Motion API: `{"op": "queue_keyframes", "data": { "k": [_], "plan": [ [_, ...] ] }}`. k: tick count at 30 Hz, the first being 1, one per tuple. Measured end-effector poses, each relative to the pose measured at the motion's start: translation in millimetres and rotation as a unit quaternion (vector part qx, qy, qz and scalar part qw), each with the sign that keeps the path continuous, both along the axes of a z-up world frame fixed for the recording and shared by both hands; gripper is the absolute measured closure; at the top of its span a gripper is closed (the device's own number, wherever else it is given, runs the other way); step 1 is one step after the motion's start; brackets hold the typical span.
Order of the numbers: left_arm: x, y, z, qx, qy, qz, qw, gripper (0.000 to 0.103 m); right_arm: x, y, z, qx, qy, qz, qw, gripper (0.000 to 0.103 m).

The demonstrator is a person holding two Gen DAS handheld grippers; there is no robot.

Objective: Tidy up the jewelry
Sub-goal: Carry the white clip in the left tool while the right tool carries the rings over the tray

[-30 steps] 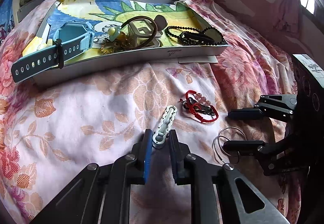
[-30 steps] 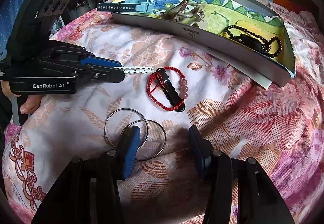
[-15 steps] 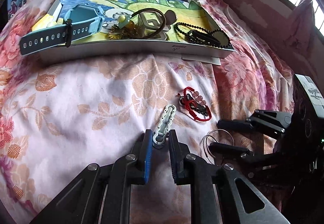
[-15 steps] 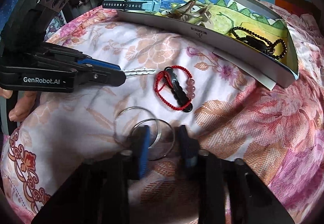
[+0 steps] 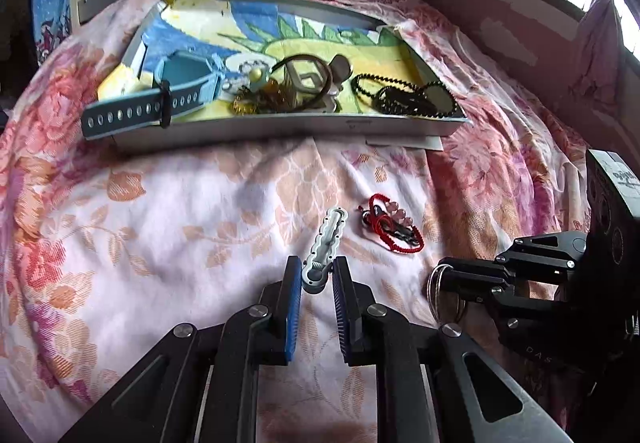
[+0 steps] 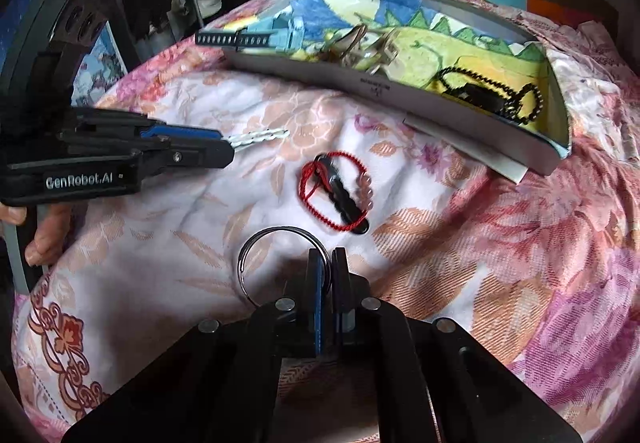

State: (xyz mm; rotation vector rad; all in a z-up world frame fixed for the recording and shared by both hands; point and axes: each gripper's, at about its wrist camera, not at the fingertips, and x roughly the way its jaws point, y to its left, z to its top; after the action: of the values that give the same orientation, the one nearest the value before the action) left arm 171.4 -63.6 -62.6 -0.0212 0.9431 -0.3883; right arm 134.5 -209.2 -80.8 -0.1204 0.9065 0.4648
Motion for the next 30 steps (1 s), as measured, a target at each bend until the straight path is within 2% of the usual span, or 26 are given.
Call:
{"op": "queue_keyframes", "data": {
  "k": [5, 9, 15, 19, 23, 30],
  "plan": [
    [-5, -1, 8, -0.004, -0.025, 0.001, 0.9997, 0.088, 0, -15, 14, 0.032, -0.030, -0.023, 0.999, 0.099],
    [-8, 5, 19, -0.029, -0.052, 0.016, 0.9981, 0.088, 2, -25, 25, 0.048, -0.058, -0.045, 0.996, 0.099],
    [-2, 10, 41, -0.066, -0.099, 0.040, 0.9921, 0.088, 27, -55, 50, 0.066, -0.100, -0.099, 0.988, 0.099],
    [19, 2, 58, -0.066, -0.127, 0.064, 0.9877, 0.088, 52, -78, 61, 0.071, -0.117, -0.145, 0.980, 0.099],
    [54, -16, 71, -0.078, -0.133, 0.077, 0.9850, 0.088, 83, -99, 67, 0.091, -0.122, -0.193, 0.969, 0.099],
    [100, -56, 65, -0.071, -0.091, 0.057, 0.9917, 0.088, 111, -116, 52, 0.091, -0.117, -0.215, 0.965, 0.098]
  ]
}}
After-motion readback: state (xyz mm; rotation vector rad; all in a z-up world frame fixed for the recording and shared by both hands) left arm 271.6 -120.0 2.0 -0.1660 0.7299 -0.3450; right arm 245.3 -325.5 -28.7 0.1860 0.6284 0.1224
